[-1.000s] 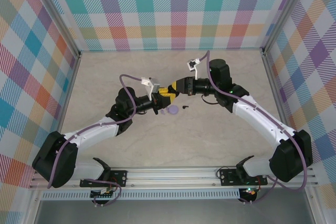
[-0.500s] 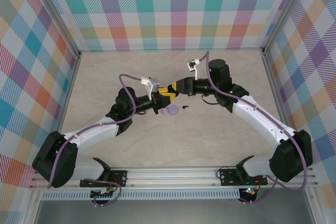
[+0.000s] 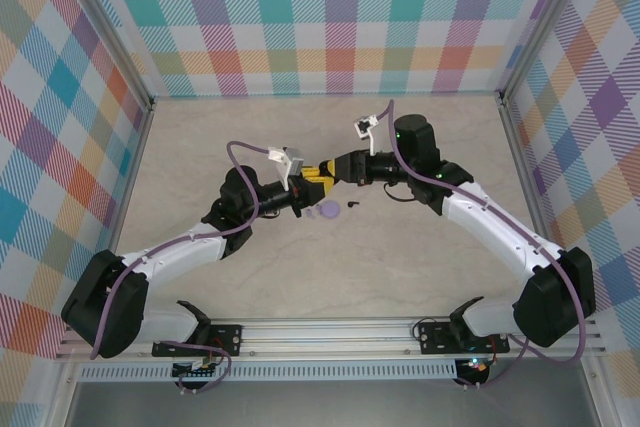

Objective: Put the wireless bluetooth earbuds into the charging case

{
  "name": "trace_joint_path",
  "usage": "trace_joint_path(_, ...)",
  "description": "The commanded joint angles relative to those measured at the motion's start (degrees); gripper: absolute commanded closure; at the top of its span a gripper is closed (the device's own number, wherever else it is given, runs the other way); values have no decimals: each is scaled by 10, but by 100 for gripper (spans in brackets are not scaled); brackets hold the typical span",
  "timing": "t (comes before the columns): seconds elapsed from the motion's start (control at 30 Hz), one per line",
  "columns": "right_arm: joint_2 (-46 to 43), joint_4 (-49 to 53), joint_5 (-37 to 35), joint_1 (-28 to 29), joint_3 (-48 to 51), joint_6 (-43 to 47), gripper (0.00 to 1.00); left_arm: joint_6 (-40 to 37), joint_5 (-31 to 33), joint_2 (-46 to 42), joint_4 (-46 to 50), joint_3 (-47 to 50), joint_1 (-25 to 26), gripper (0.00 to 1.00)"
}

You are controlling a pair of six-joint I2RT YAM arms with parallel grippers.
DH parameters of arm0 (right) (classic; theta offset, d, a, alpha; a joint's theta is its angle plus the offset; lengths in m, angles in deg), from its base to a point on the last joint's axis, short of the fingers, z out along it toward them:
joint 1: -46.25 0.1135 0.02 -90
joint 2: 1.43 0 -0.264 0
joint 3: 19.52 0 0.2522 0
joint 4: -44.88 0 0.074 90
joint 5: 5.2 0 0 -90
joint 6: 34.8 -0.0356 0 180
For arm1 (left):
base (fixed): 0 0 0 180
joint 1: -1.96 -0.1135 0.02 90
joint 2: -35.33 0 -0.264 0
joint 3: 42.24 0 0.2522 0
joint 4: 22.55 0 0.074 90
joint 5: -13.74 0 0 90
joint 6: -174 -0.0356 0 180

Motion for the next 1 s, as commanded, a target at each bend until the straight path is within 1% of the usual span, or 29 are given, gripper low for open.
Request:
trace_joint_path(0.0, -3, 17, 3, 6, -23, 20, 70, 7, -9, -7, -26, -15, 5, 90)
trace_joint_path(0.37, 4, 52, 6, 13, -44, 40, 63, -4, -27, -11, -12, -15, 6, 91)
trace_joint_path(0.63, 22, 88, -5, 20, -62, 57, 62, -7, -29, -17, -6, -14, 6, 91)
trace_joint_path(0.97, 29, 134, -36, 27, -83, 79, 49, -18, -23, -28, 11, -12, 5, 91)
